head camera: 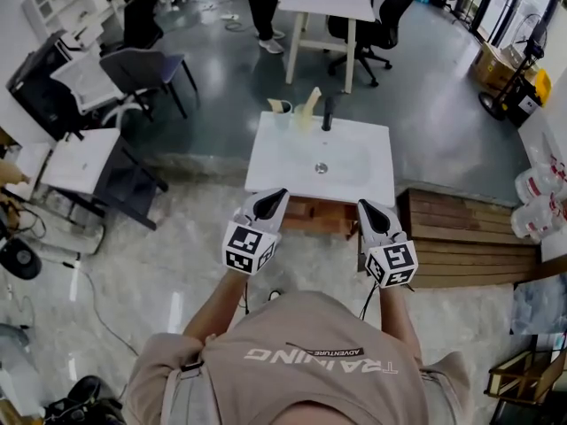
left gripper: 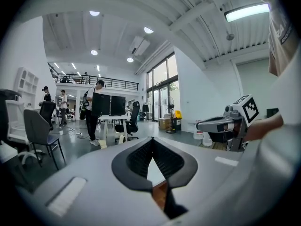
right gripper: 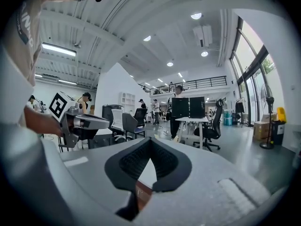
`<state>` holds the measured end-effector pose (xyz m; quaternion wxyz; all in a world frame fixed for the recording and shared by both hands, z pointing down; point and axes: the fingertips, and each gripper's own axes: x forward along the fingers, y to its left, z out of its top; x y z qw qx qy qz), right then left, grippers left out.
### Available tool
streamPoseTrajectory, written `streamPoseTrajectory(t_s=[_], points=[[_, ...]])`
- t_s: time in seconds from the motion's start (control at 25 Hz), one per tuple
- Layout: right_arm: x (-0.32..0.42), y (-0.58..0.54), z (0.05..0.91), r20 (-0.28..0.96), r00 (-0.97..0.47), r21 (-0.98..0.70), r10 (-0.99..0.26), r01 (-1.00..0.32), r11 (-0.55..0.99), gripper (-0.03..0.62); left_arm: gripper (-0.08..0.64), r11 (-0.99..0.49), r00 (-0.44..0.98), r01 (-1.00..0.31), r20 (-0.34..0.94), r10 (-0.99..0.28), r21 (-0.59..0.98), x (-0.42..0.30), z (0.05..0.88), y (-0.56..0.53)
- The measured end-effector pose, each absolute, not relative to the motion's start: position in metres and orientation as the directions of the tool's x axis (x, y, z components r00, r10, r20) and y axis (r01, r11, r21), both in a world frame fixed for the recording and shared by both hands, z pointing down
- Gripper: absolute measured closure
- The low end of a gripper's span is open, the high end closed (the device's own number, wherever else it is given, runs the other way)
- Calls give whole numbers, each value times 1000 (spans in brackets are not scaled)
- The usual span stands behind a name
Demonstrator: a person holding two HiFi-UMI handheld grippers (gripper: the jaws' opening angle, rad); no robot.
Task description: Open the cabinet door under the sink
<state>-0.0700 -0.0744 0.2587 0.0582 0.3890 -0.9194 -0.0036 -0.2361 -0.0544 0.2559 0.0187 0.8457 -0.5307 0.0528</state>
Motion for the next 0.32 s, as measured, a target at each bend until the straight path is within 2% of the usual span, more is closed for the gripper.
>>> streamPoseTrajectory(t_s=[0.32], points=[[-74,-73,260,85,-695,45,-714,-714,699,592,541,-420,415,-907,117,-902,-22,-244,262,-54]])
